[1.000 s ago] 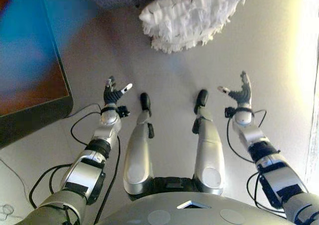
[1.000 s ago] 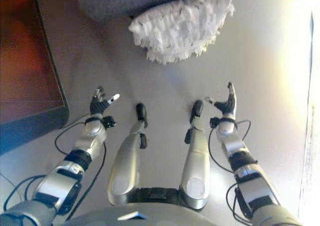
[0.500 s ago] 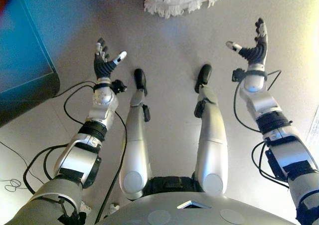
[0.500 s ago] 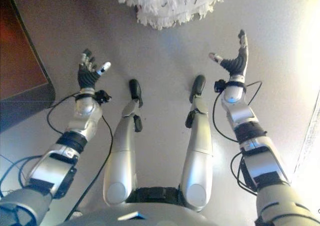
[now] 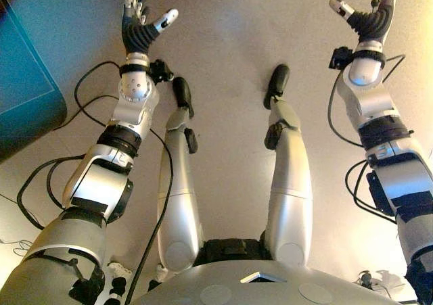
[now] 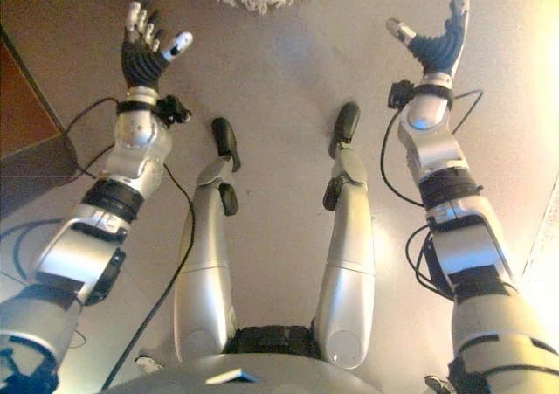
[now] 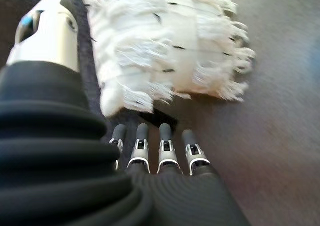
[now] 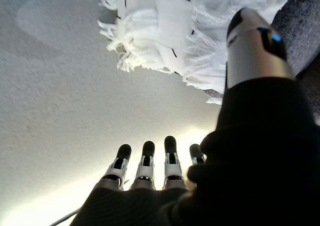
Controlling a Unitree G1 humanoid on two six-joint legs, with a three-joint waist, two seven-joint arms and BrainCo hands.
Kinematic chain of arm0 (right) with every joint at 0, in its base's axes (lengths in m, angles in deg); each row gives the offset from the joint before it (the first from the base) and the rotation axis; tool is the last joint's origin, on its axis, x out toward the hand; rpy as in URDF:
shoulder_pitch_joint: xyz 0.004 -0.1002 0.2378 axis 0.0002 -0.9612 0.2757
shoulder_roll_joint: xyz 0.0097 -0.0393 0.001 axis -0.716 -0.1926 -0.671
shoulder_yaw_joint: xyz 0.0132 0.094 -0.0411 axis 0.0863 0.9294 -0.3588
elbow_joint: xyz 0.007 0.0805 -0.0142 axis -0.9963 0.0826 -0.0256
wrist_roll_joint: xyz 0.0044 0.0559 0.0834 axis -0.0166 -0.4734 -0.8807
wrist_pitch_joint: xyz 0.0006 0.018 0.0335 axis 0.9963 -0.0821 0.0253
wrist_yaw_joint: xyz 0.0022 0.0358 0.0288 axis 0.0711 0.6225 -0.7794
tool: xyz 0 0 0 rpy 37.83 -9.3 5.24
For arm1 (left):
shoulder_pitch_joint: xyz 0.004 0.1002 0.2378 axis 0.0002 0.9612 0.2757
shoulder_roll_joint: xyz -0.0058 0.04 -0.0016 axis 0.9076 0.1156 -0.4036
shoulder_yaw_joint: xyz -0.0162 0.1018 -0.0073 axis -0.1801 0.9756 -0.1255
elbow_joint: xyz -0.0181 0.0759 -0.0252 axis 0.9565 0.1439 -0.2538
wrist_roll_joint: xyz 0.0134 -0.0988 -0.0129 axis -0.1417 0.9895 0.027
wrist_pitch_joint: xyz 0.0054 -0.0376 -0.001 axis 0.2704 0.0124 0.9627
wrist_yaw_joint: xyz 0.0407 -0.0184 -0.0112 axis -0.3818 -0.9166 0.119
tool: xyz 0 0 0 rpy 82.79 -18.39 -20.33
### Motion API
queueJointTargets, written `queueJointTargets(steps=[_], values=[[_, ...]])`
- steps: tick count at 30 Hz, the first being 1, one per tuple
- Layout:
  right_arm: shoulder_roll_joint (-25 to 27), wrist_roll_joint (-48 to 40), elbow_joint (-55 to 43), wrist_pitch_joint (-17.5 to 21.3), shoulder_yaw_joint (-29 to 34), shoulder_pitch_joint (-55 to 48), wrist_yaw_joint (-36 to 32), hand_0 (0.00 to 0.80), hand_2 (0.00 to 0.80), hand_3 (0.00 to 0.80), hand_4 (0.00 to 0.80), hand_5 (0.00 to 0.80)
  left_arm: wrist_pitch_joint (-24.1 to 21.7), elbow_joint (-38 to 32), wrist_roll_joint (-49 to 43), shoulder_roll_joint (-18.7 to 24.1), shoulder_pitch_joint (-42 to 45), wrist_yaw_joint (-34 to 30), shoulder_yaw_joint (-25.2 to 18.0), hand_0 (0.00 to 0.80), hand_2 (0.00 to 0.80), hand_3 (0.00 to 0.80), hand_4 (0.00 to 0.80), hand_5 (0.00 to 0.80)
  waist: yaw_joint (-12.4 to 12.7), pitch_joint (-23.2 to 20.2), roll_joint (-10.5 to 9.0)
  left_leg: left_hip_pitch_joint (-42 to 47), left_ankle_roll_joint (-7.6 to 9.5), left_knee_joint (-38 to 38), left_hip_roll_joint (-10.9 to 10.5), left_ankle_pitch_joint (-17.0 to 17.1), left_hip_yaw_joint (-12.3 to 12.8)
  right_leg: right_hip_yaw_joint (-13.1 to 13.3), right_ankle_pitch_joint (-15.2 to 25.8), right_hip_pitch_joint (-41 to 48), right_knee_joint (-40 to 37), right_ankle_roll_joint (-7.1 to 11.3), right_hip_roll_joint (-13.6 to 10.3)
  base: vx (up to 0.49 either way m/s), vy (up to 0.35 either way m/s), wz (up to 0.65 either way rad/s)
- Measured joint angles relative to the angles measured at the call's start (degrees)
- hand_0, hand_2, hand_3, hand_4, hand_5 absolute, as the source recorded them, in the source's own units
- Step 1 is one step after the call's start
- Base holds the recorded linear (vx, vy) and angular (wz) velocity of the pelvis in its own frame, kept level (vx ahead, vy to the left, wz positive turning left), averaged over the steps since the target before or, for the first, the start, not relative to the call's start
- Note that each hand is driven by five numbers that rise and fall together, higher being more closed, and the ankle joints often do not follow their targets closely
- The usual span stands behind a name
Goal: Pick up the cushion and take it to the sofa
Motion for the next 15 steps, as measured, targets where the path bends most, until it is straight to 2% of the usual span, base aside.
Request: queueJointTargets(steps=[8,15], values=[[-0.2,-0.5,5.1,1.4,-4.6,13.2,-0.9,0.0,0.0,0.0,0.0,0.0,-0.3,1.5,4.5,1.2,-7.4,-0.2,2.5,0.0,0.0,0.0,0.0,0.0,-0.6,0.0,-0.04,-3.0,0.18,-0.4,-0.7,0.0,-0.3,0.8,2.3,-2.4,-2.7,0.25,0.2,0.02,0.002,-0.04],[-0.3,-1.6,8.1,2.8,-6.6,19.0,-3.5,0.0,0.0,0.0,0.0,0.0,-0.1,5.2,9.2,1.2,-12.6,-0.8,2.7,0.0,0.0,0.0,0.0,0.0,-0.9,0.0,-0.05,-3.2,-0.17,-2.3,-1.8,0.2,-1.4,1.2,3.4,-2.7,-5.0,0.61,0.0,0.01,0.004,-0.01]])
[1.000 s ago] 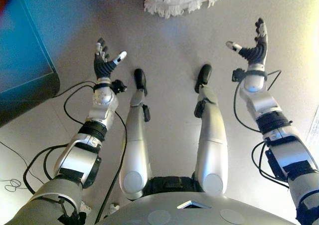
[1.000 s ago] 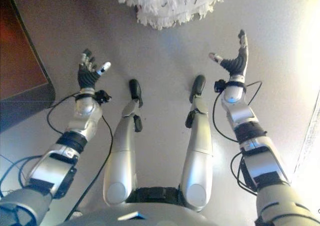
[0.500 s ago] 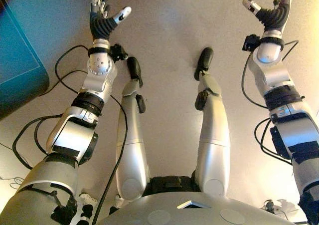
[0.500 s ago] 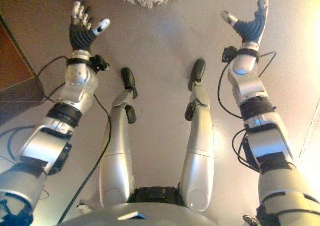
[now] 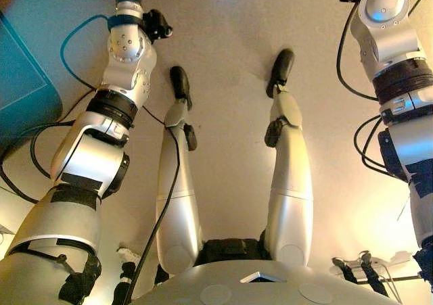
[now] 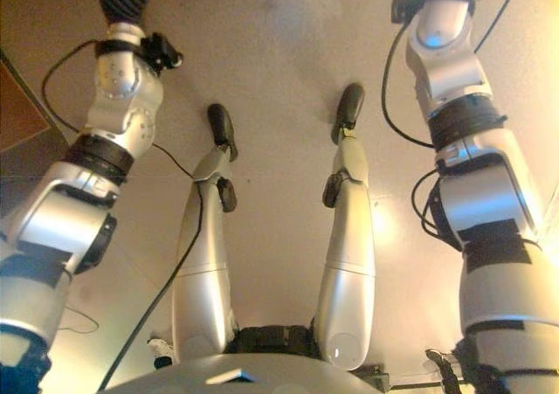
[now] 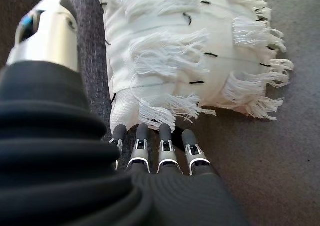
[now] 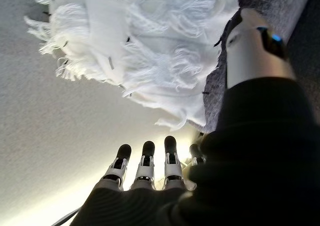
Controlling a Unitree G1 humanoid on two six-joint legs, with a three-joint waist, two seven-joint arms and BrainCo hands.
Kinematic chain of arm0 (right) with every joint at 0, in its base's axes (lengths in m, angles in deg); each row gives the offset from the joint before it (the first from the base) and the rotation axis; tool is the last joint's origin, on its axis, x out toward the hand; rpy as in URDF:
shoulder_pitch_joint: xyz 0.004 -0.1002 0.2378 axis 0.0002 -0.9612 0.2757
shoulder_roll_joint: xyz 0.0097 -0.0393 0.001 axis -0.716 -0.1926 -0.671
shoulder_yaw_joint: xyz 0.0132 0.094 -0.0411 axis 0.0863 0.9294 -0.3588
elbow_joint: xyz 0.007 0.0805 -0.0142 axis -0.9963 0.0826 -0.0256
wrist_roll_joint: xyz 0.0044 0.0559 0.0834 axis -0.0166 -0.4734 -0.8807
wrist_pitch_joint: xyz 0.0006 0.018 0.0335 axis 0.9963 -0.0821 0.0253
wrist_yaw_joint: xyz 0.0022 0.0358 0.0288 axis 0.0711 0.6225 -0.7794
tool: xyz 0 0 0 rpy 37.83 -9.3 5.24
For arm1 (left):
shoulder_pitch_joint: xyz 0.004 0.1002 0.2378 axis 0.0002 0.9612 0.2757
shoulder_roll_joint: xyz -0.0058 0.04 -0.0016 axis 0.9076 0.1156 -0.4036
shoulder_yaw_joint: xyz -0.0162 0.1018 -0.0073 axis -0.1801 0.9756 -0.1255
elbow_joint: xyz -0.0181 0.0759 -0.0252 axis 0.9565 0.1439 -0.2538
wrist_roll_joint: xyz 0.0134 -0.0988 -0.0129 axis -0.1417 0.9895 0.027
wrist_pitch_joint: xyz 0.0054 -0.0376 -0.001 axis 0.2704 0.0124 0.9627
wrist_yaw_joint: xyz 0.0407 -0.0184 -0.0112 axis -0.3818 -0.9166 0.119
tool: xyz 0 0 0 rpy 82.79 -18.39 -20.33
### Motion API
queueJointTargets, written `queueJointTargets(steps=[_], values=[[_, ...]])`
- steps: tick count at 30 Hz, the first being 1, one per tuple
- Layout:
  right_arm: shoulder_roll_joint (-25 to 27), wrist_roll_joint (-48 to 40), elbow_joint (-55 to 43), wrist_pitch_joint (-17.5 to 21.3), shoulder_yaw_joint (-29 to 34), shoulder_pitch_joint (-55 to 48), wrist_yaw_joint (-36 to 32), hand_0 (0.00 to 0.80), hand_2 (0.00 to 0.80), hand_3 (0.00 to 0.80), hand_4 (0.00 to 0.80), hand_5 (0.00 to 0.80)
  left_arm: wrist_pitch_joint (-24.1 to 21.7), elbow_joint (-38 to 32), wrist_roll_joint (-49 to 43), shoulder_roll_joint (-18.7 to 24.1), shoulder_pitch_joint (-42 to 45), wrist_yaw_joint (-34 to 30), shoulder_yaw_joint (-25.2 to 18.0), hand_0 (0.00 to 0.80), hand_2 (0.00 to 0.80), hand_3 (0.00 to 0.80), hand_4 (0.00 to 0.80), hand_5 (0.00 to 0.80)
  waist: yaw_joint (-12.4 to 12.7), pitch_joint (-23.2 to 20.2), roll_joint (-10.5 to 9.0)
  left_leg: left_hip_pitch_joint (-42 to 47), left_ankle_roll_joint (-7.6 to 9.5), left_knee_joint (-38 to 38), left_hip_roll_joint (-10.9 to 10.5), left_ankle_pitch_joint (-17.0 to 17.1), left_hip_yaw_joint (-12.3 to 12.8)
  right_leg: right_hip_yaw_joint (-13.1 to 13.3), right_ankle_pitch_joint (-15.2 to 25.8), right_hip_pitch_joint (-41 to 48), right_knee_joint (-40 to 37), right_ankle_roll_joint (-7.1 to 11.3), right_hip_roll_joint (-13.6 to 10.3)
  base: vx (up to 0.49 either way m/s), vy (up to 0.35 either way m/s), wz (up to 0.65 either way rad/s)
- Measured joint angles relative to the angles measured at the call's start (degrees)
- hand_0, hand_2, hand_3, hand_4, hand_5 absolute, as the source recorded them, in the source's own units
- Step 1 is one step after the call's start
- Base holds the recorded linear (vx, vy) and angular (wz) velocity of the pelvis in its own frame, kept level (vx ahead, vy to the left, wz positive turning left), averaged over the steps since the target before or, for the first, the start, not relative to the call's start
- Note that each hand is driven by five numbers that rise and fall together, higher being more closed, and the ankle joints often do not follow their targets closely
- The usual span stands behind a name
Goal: Pick up the cushion and take it to the sofa
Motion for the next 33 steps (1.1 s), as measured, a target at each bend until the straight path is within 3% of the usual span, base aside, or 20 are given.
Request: queueJointTargets(steps=[15,23,33], values=[[-0.3,-2.7,5.4,2.2,-4.7,11.5,-3.3,0.0,0.0,0.0,0.0,0.0,2.9,6.8,5.4,0.4,-15.2,-0.8,2.7,0.0,0.0,0.0,0.0,0.0,0.4,0.0,0.03,-2.6,-0.21,-2.3,-0.6,1.0,-0.1,0.3,0.8,-2.8,-1.8,0.22,0.1,0.003,0.024,0.01],[-1.0,-3.4,5.9,2.3,-8.6,13.8,-6.4,0.0,0.0,0.0,0.0,0.0,5.2,8.4,8.4,1.5,-17.3,-3.7,4.4,0.0,0.0,0.0,0.0,0.0,1.0,-0.1,0.06,-2.7,-0.59,-3.3,-1.0,1.3,-0.4,1.1,1.6,-3.5,-2.9,0.17,0.6,0.018,0.043,-0.04],[-2.8,-6.8,6.4,2.1,-9.0,15.4,-9.1,0.0,0.0,0.0,0.0,0.0,5.7,8.6,11.0,1.6,-19.3,-3.8,5.1,0.0,0.0,0.0,0.0,0.0,1.4,-0.1,0.17,-3.0,-1.08,-6.3,-1.5,2.3,-0.8,1.7,2.0,-5.0,-4.3,0.22,0.6,0.002,0.038,0.02]])
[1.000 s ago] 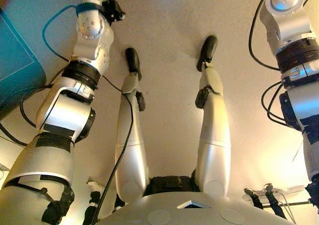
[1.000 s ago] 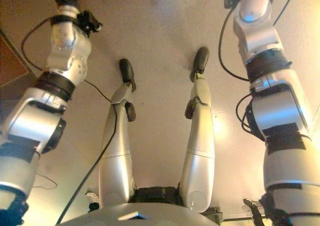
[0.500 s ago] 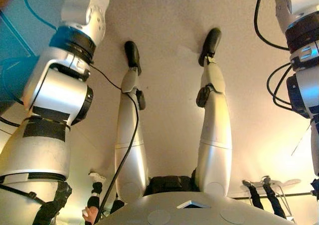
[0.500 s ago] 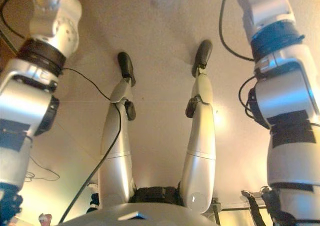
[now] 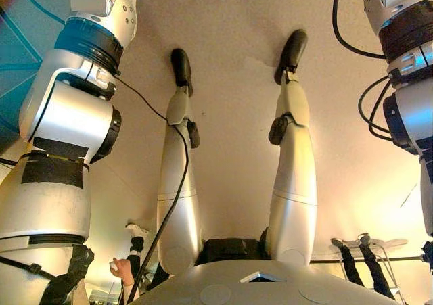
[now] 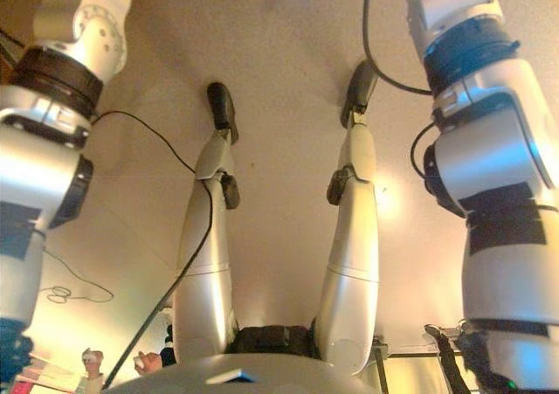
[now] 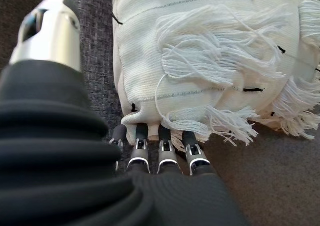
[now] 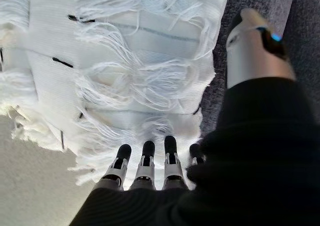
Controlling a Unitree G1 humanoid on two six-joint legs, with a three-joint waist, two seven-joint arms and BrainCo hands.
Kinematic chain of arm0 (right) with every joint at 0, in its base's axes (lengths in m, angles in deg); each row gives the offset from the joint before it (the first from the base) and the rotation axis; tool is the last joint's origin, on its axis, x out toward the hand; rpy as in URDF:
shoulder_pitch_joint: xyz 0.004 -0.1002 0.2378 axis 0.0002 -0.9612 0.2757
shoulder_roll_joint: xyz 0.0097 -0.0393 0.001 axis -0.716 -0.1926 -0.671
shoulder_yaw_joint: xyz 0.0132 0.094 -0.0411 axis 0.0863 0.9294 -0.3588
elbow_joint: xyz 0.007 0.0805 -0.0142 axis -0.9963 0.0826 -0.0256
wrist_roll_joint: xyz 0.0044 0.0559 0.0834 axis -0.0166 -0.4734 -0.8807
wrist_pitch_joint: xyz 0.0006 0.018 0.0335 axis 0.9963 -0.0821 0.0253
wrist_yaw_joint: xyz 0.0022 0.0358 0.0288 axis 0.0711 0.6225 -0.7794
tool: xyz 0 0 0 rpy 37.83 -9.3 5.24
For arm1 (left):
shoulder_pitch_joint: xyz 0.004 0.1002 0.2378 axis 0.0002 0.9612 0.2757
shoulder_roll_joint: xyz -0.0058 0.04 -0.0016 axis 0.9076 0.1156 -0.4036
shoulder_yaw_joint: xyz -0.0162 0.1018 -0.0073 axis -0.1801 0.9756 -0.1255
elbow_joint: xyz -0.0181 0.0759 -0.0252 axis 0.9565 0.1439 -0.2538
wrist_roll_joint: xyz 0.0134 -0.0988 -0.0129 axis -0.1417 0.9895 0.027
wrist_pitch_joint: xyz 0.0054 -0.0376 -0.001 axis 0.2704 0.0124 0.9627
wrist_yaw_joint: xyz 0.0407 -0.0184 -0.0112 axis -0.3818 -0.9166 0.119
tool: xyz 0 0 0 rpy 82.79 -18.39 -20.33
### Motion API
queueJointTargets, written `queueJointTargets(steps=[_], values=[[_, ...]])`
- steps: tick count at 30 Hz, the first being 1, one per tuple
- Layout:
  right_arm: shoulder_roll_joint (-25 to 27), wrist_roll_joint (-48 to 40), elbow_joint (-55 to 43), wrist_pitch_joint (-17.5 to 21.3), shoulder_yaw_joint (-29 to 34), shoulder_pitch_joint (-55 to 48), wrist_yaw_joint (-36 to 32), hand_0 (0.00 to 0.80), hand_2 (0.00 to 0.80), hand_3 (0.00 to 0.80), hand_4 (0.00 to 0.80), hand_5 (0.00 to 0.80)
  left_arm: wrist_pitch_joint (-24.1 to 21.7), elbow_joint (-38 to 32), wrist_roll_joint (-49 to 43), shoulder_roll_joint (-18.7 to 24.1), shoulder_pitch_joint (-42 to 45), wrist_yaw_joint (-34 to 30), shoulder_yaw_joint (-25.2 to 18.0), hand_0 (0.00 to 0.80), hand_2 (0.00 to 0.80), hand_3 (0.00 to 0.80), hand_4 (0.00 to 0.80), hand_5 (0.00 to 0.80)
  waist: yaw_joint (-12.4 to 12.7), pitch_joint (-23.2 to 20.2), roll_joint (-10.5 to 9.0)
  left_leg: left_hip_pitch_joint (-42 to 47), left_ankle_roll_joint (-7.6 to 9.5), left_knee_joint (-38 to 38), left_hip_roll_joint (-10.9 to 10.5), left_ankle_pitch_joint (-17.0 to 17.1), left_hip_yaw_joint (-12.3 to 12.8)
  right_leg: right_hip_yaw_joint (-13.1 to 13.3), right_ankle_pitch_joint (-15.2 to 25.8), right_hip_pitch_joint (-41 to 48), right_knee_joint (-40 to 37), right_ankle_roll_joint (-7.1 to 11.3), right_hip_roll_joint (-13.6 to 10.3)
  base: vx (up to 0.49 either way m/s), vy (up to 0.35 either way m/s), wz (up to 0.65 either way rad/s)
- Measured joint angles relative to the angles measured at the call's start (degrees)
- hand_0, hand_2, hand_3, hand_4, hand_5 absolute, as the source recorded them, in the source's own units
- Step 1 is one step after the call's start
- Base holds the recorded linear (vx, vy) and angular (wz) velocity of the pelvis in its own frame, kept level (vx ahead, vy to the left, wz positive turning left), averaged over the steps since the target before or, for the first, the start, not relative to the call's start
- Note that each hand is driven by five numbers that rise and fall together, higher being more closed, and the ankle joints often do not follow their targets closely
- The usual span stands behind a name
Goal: Pick up the cushion and take it to the sofa
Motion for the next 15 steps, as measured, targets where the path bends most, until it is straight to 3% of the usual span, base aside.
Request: queueJointTargets(steps=[6,7,8,9,10,11,12,15], values=[[-0.2,-10.4,0.3,-1.8,0.2,1.8,-9.6,0.0,0.0,0.0,0.0,0.0,3.1,1.0,2.5,0.1,-2.8,-1.5,0.1,0.0,0.0,0.0,0.0,0.0,0.1,0.0,0.04,-0.8,-0.12,-0.6,0.0,0.1,-0.2,0.0,0.1,-1.0,-0.3,0.0,0.0,0.002,0.019,0.0],[-0.2,-11.9,0.4,-2.0,0.2,1.9,-11.1,0.0,0.0,0.0,0.0,0.0,3.5,1.3,3.1,0.2,-3.1,-2.0,0.1,0.044,0.044,0.044,0.044,0.044,0.1,0.0,0.05,-0.8,-0.21,-0.7,-0.1,0.2,-0.4,0.0,0.1,-1.0,-0.3,0.0,0.0,0.0,0.0,0.0],[-0.3,-13.8,0.4,-2.5,0.2,1.9,-12.8,0.0,0.0,0.0,0.0,0.0,4.0,1.6,3.6,0.2,-3.4,-2.5,0.1,0.386,0.386,0.386,0.386,0.386,0.1,0.0,0.06,-0.8,-0.31,-0.8,-0.1,0.2,-0.7,0.0,0.1,-1.1,-0.3,0.0,0.1,0.0,0.0,0.0],[-0.5,-15.6,0.6,-2.9,0.3,1.9,-14.5,0.0,0.0,0.0,0.0,0.0,4.2,1.7,4.0,0.2,-3.5,-3.2,0.3,0.452,0.452,0.452,0.452,0.452,0.1,0.0,0.07,-0.8,-0.37,-0.8,-0.1,0.3,-0.8,0.0,0.1,-1.1,-0.3,0.0,0.1,0.0,0.0,0.0],[-0.7,-16.6,0.8,-3.1,0.4,1.9,-15.4,0.0,0.0,0.0,0.0,0.0,4.4,1.8,4.6,0.2,-3.5,-3.3,0.6,0.452,0.452,0.452,0.452,0.452,0.1,0.0,0.08,-0.9,-0.39,-0.8,-0.1,0.3,-0.8,0.0,0.1,-1.1,-0.3,-0.01,0.1,0.0,0.0,0.0],[-0.5,-17.6,1.0,-3.2,0.4,1.9,-16.2,0.0,0.0,0.0,0.0,0.0,4.8,1.9,5.1,0.2,-3.5,-3.4,0.7,0.571,0.571,0.571,0.571,0.571,0.1,-0.1,0.1,-1.0,-0.41,-0.8,-0.1,0.3,-0.8,0.0,0.1,-1.2,-0.3,-0.04,0.1,0.0,0.0,0.0],[-1.0,-18.3,1.1,-3.5,0.6,2.0,-17.0,0.0,0.0,0.0,0.0,0.0,5.1,1.9,5.7,0.3,-3.5,-3.5,0.9,0.784,0.784,0.784,0.784,0.784,0.1,-0.1,0.21,-1.3,-0.41,-0.8,-0.1,0.4,-0.8,0.0,0.1,-1.5,-0.3,-0.04,0.1,0.0,0.0,0.0],[-1.2,-20.0,1.2,-4.5,0.7,2.6,-19.1,0.0,0.0,0.0,0.0,0.0,5.6,1.9,6.1,0.1,-3.8,-4.1,1.1,0.8,0.8,0.8,0.8,0.8,0.1,-0.1,0.25,-2.4,-0.44,-0.9,-0.2,0.7,-0.8,0.1,0.3,-2.7,-0.3,-0.13,0.1,0.0,0.0,0.0]])
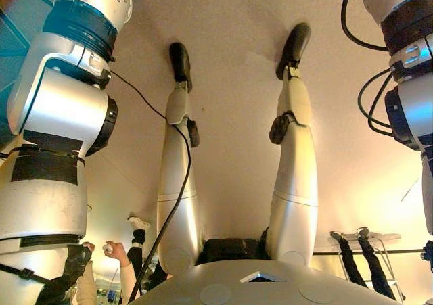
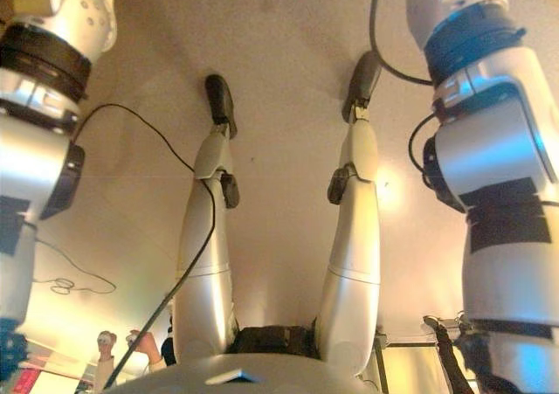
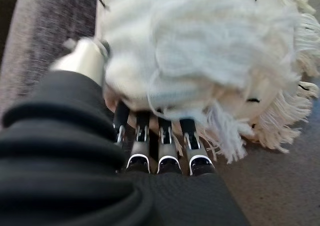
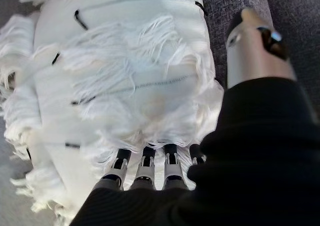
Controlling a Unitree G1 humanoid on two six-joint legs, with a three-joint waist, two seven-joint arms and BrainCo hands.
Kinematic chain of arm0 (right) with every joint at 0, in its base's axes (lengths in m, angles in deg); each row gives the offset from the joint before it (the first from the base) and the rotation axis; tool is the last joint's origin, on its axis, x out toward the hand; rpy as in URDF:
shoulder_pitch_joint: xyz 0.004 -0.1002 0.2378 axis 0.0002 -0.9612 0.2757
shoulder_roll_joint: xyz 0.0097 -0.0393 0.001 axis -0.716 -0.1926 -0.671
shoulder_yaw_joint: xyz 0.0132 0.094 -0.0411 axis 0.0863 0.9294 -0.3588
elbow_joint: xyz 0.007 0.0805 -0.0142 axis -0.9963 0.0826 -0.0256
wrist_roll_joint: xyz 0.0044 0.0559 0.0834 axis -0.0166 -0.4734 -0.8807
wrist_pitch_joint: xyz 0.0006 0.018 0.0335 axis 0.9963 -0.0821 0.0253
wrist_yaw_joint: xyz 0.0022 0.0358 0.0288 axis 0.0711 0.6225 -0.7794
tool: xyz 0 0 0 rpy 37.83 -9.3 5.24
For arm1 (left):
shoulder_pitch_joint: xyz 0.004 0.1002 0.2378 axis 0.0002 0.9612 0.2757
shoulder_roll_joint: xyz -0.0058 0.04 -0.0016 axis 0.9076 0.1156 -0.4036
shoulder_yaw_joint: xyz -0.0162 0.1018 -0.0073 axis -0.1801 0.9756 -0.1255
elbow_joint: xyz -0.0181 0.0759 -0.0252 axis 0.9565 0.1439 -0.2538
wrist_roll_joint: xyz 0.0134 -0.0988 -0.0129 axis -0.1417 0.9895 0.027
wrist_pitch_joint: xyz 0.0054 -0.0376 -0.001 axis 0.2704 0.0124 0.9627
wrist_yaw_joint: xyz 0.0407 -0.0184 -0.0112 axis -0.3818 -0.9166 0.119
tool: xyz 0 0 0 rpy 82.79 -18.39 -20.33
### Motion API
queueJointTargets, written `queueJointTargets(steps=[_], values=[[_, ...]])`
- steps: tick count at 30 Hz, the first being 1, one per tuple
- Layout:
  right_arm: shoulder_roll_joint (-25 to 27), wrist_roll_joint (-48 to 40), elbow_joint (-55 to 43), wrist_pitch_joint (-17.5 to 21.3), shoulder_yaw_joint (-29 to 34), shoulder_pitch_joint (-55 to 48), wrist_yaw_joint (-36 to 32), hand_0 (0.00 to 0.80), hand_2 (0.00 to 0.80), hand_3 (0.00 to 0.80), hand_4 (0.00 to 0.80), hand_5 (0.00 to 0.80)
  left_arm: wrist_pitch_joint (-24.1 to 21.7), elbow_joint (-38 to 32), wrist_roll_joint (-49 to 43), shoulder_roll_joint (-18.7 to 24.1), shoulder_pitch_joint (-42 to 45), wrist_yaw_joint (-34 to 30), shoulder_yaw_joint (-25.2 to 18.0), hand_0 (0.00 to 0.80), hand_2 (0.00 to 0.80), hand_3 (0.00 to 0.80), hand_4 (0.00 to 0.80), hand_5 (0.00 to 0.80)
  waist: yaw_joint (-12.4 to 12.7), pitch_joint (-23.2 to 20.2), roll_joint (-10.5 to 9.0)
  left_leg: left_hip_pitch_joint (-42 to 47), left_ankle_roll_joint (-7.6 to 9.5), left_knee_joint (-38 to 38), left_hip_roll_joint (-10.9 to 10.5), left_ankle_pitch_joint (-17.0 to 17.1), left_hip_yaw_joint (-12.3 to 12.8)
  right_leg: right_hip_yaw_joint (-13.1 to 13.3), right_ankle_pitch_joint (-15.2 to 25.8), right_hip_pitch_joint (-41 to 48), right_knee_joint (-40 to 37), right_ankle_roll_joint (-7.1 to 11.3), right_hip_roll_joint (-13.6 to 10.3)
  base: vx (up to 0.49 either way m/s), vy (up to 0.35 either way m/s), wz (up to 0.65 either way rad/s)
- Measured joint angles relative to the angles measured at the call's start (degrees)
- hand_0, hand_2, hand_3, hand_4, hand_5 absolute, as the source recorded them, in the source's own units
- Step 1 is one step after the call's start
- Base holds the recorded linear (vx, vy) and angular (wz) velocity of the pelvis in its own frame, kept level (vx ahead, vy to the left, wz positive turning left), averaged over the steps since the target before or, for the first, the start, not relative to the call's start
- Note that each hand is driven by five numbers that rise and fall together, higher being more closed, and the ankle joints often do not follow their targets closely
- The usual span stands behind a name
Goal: Pick up the cushion and take it to the sofa
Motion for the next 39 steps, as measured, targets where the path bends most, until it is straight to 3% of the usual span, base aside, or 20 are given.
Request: queueJointTargets(steps=[1,2,3,4,23,31,39], values=[[0.0,-0.7,0.0,-0.4,0.0,0.2,-0.7,0.0,0.0,0.0,0.0,0.0,0.2,0.0,0.0,0.1,-0.1,-0.3,0.0,0.8,0.8,0.8,0.8,0.8,0.0,0.0,0.0,-0.3,0.01,-0.1,0.0,0.1,0.0,0.0,0.1,-0.4,0.0,-0.04,0.0,0.0,0.0,0.0],[0.0,-0.9,0.0,-0.6,0.0,0.4,-1.2,0.195,0.195,0.195,0.195,0.195,0.2,0.0,0.0,0.0,-0.2,-0.5,0.0,0.8,0.8,0.8,0.8,0.8,0.0,0.0,0.0,-0.6,-0.01,-0.1,0.0,0.2,0.0,0.0,0.2,-0.6,0.0,-0.07,0.0,0.0,0.0,0.0],[-0.1,-1.0,0.0,-0.6,0.0,0.6,-1.5,0.621,0.621,0.621,0.621,0.621,0.2,0.0,0.1,-0.3,-0.4,-0.7,0.0,0.8,0.8,0.8,0.8,0.8,0.0,0.0,0.0,-0.8,-0.01,-0.1,0.0,0.3,0.0,0.0,0.2,-0.9,0.0,-0.09,-0.1,0.0,0.0,0.0],[-0.2,-1.8,0.0,-0.6,0.0,0.8,-1.5,0.8,0.8,0.8,0.8,0.8,0.2,0.0,0.1,-0.6,-0.7,-0.8,0.0,0.8,0.8,0.8,0.8,0.8,-0.1,0.0,0.0,-1.0,-0.02,-0.1,0.0,0.3,0.0,0.0,0.3,-1.1,0.0,-0.13,-0.1,0.0,0.0,0.0],[-0.5,-3.0,-3.1,0.7,-0.4,1.3,-2.5,0.8,0.8,0.8,0.8,0.8,-2.1,-3.0,4.5,-1.6,-1.4,-4.0,-0.1,0.8,0.8,0.8,0.8,0.8,1.2,0.0,0.02,-3.0,-0.3,-1.1,0.1,1.0,-0.2,0.0,1.4,-2.9,-1.7,-0.24,0.3,-0.002,-0.004,0.0],[0.8,2.5,-11.7,0.5,0.6,-2.1,-6.8,0.8,0.8,0.8,0.8,0.8,-4.3,-10.8,9.6,-1.0,5.8,-8.8,-4.1,0.8,0.8,0.8,0.8,0.8,1.1,0.0,0.02,-2.9,-0.3,-1.5,0.0,1.0,-0.5,0.0,1.6,-2.7,-2.3,-0.2,0.3,-0.018,0.013,0.0],[-0.6,6.2,-20.8,-0.7,1.9,-11.2,-8.3,0.8,0.8,0.8,0.8,0.8,-5.1,-18.7,9.6,-4.6,16.6,-9.4,-5.1,0.8,0.8,0.8,0.8,0.8,1.0,0.0,0.01,0.5,-0.32,-1.1,-0.4,0.9,-1.3,0.0,1.8,1.1,-2.3,0.03,0.2,-0.043,0.042,0.0]])
